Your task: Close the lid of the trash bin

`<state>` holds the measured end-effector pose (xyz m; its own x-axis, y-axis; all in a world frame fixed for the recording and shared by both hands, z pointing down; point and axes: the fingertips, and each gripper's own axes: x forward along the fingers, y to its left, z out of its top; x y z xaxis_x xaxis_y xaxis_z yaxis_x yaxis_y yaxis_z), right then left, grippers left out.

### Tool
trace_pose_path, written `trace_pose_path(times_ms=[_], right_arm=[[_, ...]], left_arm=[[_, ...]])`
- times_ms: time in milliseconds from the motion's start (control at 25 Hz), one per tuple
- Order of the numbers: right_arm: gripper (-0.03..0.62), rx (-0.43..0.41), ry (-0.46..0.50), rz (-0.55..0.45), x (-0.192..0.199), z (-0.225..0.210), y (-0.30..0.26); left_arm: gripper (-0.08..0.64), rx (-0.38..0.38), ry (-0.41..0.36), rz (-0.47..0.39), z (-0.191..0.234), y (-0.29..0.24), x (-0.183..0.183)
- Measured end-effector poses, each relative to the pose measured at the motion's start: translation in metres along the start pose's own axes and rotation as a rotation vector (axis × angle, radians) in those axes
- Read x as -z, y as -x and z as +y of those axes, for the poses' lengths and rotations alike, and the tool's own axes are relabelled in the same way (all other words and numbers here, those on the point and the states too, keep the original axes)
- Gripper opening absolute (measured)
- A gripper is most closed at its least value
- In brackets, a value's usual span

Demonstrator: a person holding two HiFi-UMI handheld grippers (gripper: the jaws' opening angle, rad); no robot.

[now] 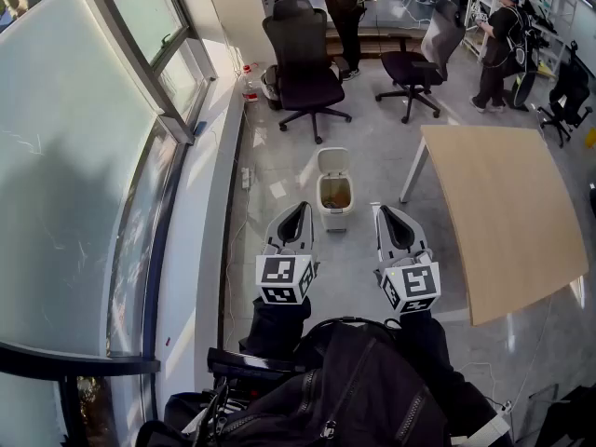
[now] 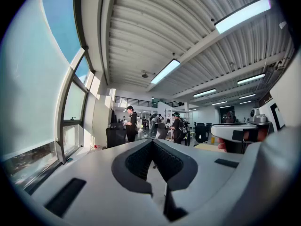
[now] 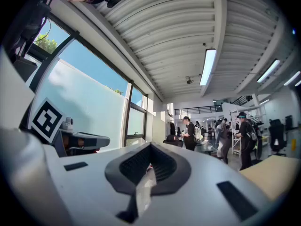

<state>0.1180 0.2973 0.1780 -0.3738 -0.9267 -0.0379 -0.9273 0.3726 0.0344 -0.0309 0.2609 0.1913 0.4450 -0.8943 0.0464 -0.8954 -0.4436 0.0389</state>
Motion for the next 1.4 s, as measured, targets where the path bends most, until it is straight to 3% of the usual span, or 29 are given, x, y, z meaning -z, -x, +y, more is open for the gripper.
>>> trace_pose_path(times_ms=[640,920,1200,1400], right_arm=[[0.005,-0.081,-0.040,0.052,0.032,-0.017,-0.003],[0.005,-0.106,-0.093,0.124,0.068,-0.025,0.000],[0.005,-0.148,-0.103,0.175,0.093,-0.021,-0.034],[0.005,-0.138,-0.074,0.197,0.103,-0.029,-0.078]], left_arm=[[0.002,-0.053,0.005,0.073,-0.013,-0.019,0.027],[0.002,-0.084,0.014,0.139,-0.020,-0.020,0.056],[0.002,-0.105,0.034,0.180,0.002,-0.041,0.078],[0.002,-0.086,0.063,0.172,0.032,-0.085,0.084]])
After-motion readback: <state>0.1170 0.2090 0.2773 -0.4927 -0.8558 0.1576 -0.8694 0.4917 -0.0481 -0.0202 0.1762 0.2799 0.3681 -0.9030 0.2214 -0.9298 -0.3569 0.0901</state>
